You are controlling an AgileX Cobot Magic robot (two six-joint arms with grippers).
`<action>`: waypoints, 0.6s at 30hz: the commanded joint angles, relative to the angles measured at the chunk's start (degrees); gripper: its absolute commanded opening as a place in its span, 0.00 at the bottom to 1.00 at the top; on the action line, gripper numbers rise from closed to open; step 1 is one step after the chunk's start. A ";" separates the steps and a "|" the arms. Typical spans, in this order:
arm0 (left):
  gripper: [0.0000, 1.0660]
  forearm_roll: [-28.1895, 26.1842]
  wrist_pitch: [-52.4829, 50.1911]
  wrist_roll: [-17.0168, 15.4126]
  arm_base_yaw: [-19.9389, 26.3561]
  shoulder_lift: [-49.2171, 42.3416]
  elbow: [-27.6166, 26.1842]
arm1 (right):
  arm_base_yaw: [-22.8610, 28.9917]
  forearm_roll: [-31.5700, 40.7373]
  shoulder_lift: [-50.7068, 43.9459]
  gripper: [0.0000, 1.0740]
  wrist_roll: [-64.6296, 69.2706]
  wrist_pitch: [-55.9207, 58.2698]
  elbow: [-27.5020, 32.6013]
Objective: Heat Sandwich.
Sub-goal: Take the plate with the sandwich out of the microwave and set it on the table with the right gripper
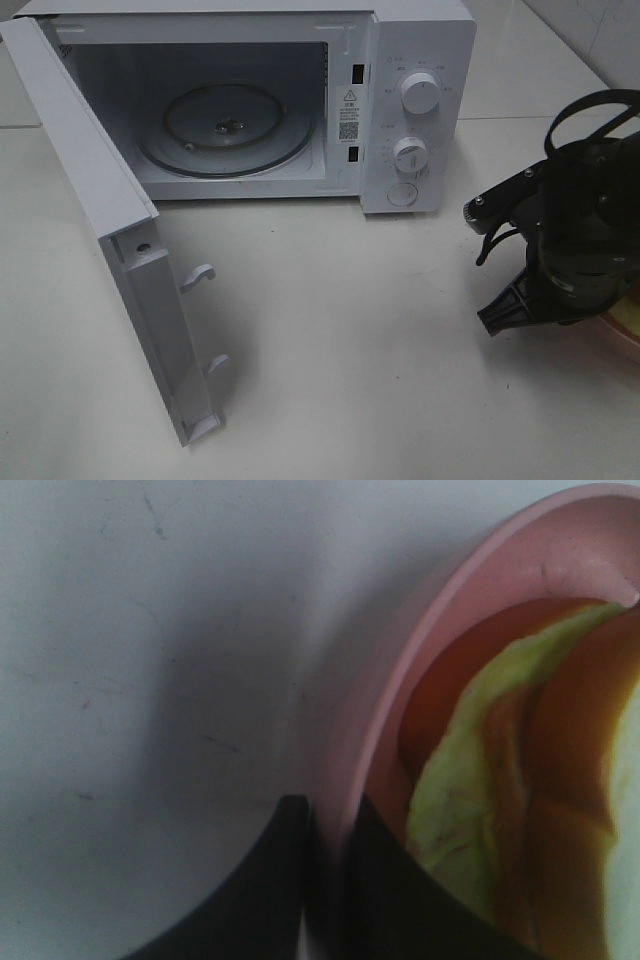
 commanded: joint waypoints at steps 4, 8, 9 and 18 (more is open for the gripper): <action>0.92 -0.17 -0.63 -0.34 0.06 -0.34 0.00 | -1.32 -3.61 2.75 0.04 2.98 -1.03 -0.40; 0.92 -0.17 -0.63 -0.34 0.06 -0.34 0.00 | -3.44 -5.04 4.41 0.05 2.98 -2.01 -0.40; 0.92 -0.17 -0.63 -0.34 0.06 -0.34 0.00 | -3.67 -5.44 4.87 0.05 2.98 -2.12 -0.40; 0.92 -0.17 -0.63 -0.29 0.06 -0.34 0.00 | -7.10 -8.48 6.07 0.05 4.76 -4.07 -0.40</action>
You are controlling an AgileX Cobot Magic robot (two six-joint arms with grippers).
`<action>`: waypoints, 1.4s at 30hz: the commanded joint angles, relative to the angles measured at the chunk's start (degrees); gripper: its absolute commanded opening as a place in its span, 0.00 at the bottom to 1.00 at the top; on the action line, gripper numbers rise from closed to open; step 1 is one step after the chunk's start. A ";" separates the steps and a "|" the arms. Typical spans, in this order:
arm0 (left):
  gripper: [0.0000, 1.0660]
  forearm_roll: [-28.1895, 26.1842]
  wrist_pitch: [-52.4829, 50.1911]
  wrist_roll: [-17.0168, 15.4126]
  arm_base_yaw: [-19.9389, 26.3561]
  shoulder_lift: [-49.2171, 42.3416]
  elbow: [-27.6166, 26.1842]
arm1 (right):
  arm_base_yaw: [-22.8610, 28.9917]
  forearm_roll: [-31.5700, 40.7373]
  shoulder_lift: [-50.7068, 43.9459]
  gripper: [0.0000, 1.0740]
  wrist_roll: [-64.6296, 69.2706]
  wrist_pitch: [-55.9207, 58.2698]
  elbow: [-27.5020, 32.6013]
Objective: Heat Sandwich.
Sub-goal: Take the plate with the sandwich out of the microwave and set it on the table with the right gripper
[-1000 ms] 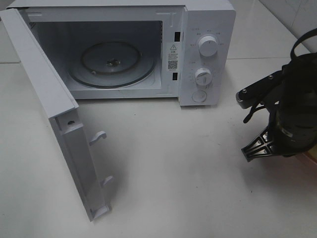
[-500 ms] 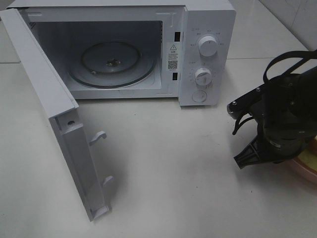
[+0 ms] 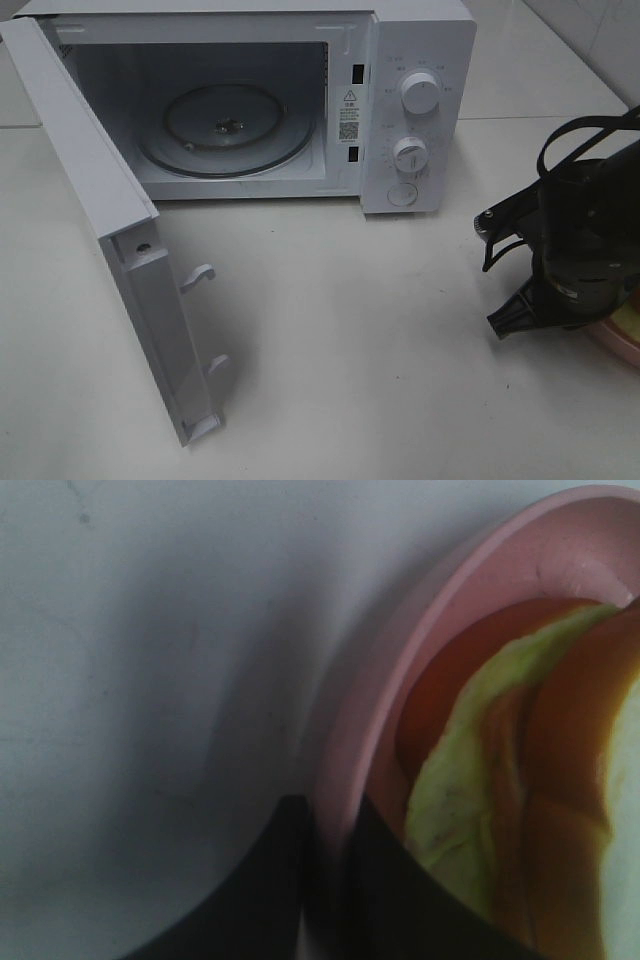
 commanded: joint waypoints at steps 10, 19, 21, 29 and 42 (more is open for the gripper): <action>0.92 -0.17 -0.63 -0.29 0.06 -0.34 0.00 | -2.98 -2.86 3.50 0.07 0.86 -1.15 -0.52; 0.92 -0.17 -0.63 -0.29 0.06 -0.34 0.00 | -2.86 -2.29 3.04 0.21 1.38 -1.32 -0.57; 0.92 -0.17 -0.63 -0.29 0.06 -0.34 0.00 | -2.86 -1.43 2.46 0.28 0.57 -1.38 -0.57; 0.92 -0.17 -0.63 -0.34 0.06 -0.34 0.00 | -2.86 1.55 1.38 0.60 -4.64 -1.26 -0.57; 0.92 -0.17 -0.63 -0.34 0.06 -0.34 0.00 | -2.86 8.94 -4.18 0.72 -13.69 -3.61 -0.57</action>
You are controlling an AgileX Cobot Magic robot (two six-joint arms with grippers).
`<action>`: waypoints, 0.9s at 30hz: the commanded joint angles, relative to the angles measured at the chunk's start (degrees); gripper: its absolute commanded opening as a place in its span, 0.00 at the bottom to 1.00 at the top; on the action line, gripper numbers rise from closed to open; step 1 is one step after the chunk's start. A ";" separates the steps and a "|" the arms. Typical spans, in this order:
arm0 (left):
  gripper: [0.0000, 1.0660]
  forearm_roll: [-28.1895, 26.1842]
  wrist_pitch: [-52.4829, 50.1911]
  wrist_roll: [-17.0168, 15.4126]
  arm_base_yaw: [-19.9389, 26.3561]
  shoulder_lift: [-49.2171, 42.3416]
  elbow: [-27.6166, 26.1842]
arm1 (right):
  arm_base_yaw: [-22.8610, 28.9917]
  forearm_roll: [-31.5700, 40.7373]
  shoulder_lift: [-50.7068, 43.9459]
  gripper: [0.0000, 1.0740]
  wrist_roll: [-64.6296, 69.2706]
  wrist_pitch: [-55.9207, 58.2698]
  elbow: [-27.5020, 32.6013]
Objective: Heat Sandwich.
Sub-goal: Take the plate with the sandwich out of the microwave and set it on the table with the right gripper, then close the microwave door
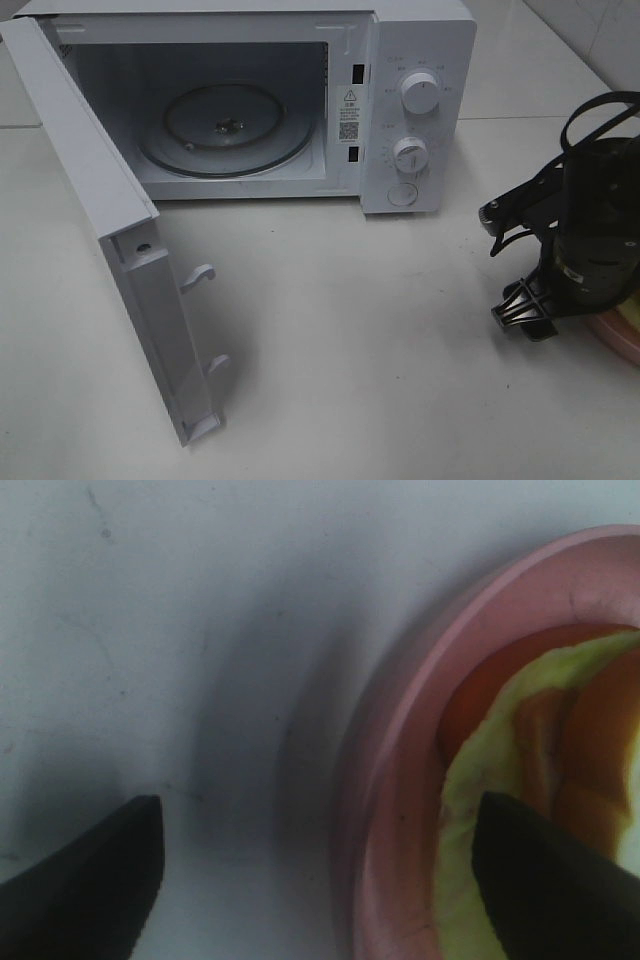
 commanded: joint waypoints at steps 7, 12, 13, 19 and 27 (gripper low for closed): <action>0.92 -0.17 -0.63 -0.34 0.06 -0.34 0.00 | 0.00 9.57 -5.79 0.71 -11.40 -0.97 0.11; 0.92 -0.17 -0.63 -0.34 0.06 -0.34 0.00 | 0.00 13.75 -8.31 0.71 -15.24 -0.63 0.11; 0.92 -0.17 -0.63 -0.34 0.06 -0.34 0.00 | 0.00 15.07 -9.17 0.71 -16.39 -0.52 0.11; 0.92 -0.17 -0.63 -0.34 0.06 -0.34 0.00 | 0.00 20.97 -14.73 0.71 -22.40 0.86 0.11; 0.92 -0.17 -0.63 -0.34 0.06 -0.34 0.00 | 0.11 26.18 -23.26 0.71 -28.65 5.27 0.11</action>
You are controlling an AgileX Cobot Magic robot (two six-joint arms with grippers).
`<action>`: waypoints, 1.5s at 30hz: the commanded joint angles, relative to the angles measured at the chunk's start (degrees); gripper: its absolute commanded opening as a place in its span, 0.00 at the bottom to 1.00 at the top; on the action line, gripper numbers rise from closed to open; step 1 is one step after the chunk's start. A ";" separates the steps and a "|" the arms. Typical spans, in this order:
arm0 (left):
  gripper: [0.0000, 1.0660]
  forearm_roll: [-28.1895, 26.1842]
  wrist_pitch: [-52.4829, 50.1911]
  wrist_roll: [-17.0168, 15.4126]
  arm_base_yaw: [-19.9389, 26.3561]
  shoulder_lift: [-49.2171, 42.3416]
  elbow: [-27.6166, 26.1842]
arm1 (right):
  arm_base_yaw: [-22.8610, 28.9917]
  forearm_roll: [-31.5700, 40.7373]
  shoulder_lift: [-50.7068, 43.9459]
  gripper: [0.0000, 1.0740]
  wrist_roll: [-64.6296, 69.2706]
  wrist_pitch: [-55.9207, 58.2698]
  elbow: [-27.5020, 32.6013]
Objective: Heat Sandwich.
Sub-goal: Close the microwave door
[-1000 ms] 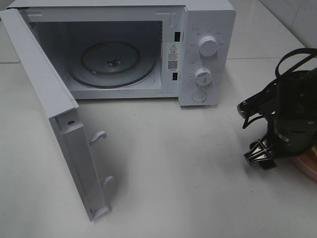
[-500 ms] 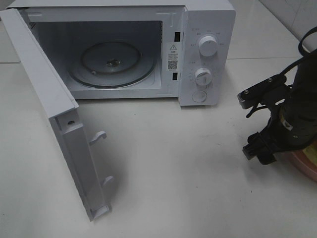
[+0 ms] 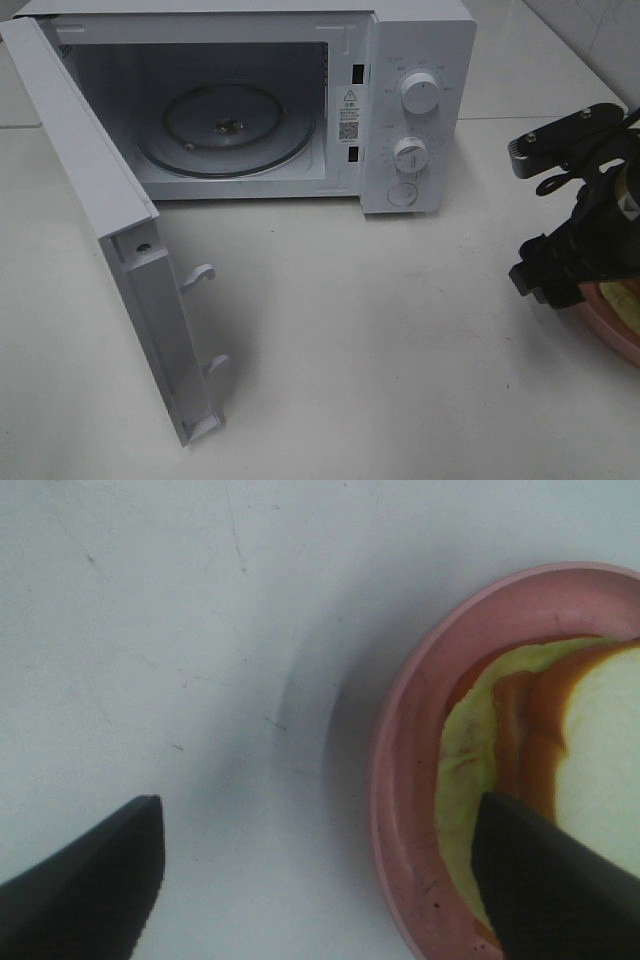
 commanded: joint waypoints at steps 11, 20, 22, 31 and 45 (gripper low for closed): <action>0.92 -0.17 -0.63 -0.34 0.06 -0.34 0.00 | 0.11 13.46 -17.82 0.71 -12.66 8.59 0.00; 0.92 -0.17 -0.63 -0.34 0.06 -0.34 0.00 | 0.11 18.16 -28.71 0.71 -16.56 14.61 0.00; 0.92 -0.17 -0.63 -0.34 0.06 -0.34 0.00 | 0.11 18.45 -29.97 0.71 -17.02 15.53 0.00; 0.92 -0.17 -0.63 -0.34 0.06 -0.34 0.00 | 0.11 18.56 -40.28 0.71 -17.76 24.41 0.00; 0.92 -0.17 -0.63 -0.34 0.06 -0.34 0.00 | -4.01 18.68 -59.30 0.71 -22.23 33.23 0.00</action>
